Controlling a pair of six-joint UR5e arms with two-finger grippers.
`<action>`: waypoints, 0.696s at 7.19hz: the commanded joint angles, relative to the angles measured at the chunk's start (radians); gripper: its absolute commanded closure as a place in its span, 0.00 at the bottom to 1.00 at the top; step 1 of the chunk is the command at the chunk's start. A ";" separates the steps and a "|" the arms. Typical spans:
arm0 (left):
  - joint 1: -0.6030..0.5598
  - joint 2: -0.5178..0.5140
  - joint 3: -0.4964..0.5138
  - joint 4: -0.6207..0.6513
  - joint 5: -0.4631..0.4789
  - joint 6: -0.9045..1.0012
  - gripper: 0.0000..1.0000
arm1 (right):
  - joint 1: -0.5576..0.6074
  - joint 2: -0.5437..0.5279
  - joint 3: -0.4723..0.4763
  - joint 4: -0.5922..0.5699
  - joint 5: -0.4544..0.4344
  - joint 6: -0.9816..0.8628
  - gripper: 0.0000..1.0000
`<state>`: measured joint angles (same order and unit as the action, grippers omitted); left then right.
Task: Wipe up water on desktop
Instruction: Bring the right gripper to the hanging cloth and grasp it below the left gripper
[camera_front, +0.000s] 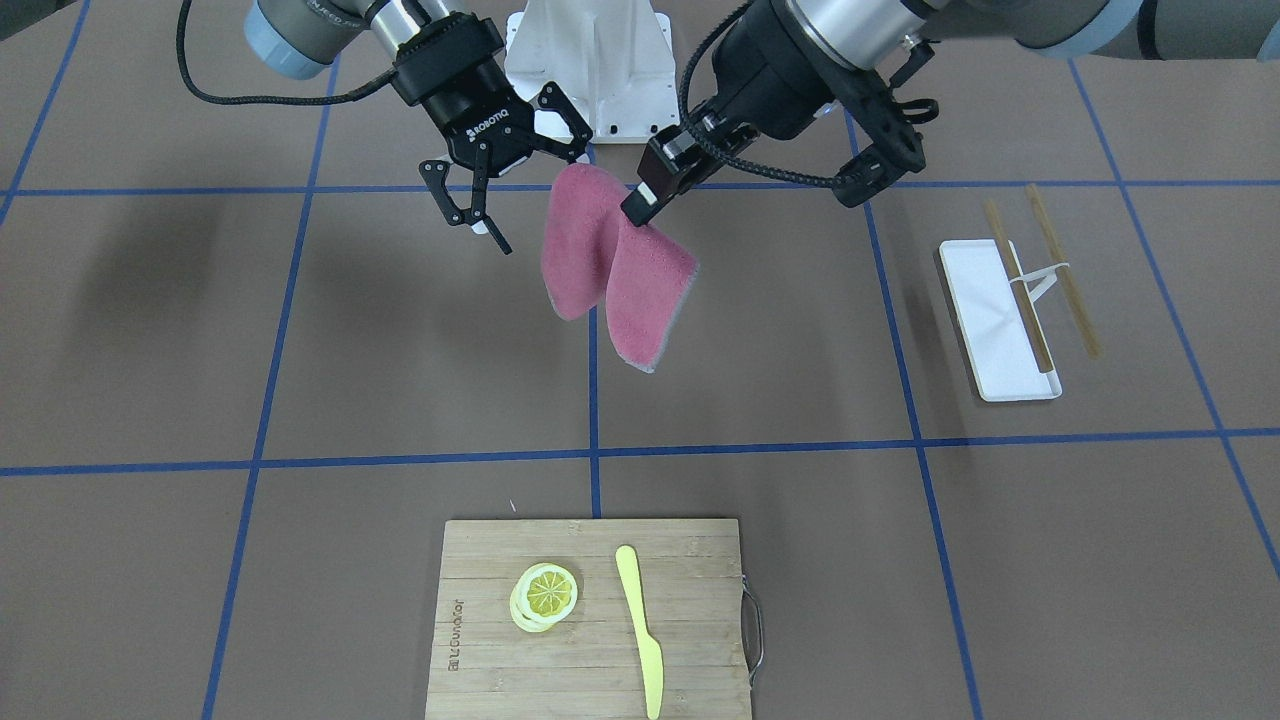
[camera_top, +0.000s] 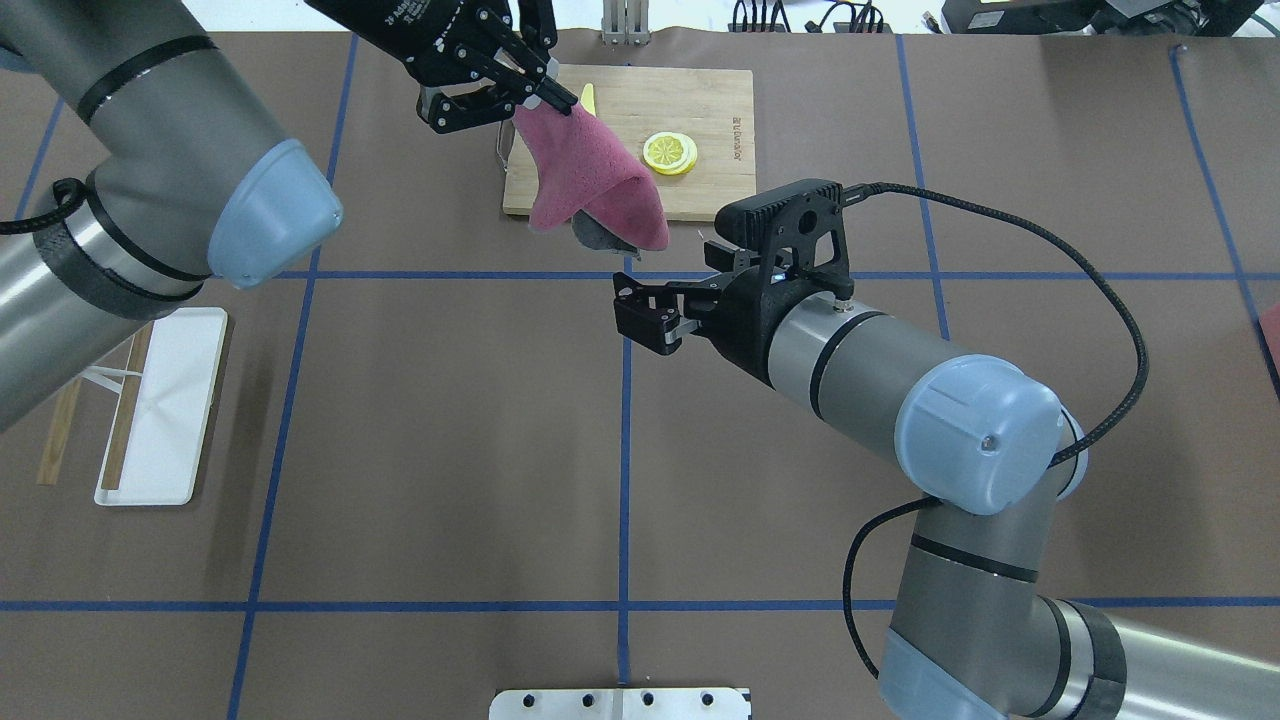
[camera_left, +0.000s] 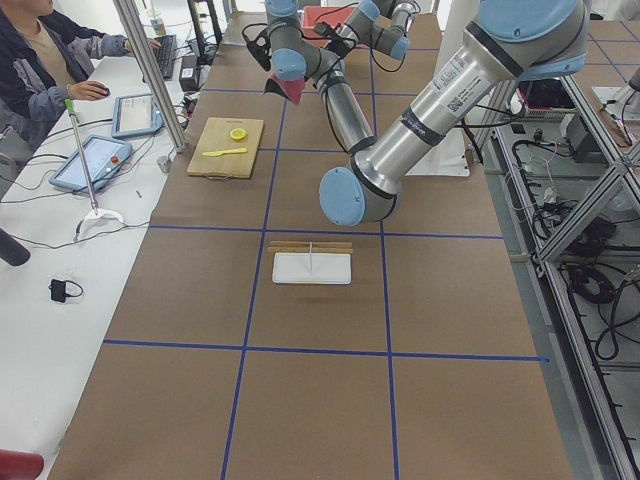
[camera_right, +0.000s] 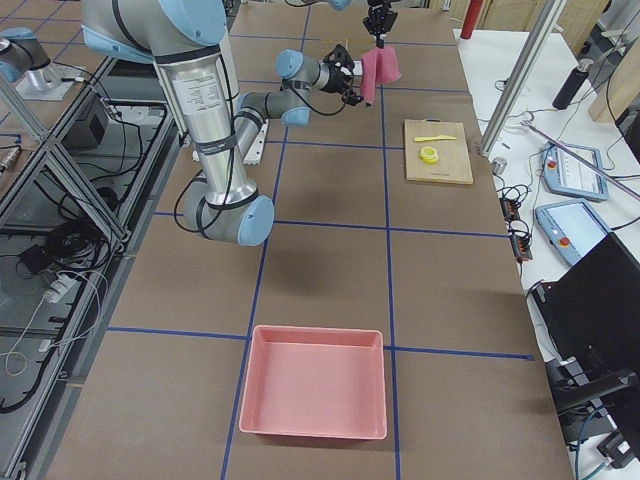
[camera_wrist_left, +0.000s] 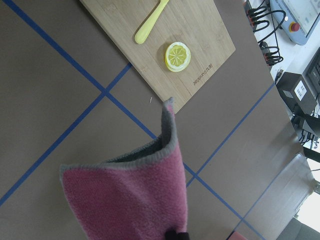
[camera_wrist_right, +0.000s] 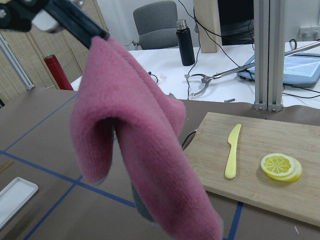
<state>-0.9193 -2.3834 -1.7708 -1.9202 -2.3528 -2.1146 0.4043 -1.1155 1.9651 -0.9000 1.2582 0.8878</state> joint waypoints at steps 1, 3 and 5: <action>0.025 0.007 -0.024 0.001 0.003 -0.019 1.00 | -0.001 0.019 -0.003 0.000 -0.008 -0.001 0.00; 0.037 0.016 -0.045 0.001 0.003 -0.038 1.00 | -0.001 0.034 -0.017 -0.002 -0.020 -0.001 0.00; 0.045 0.018 -0.042 0.000 0.004 -0.036 1.00 | -0.015 0.036 -0.014 0.003 -0.020 0.006 0.26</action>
<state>-0.8777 -2.3670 -1.8132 -1.9193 -2.3490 -2.1504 0.3991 -1.0812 1.9505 -0.9002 1.2386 0.8891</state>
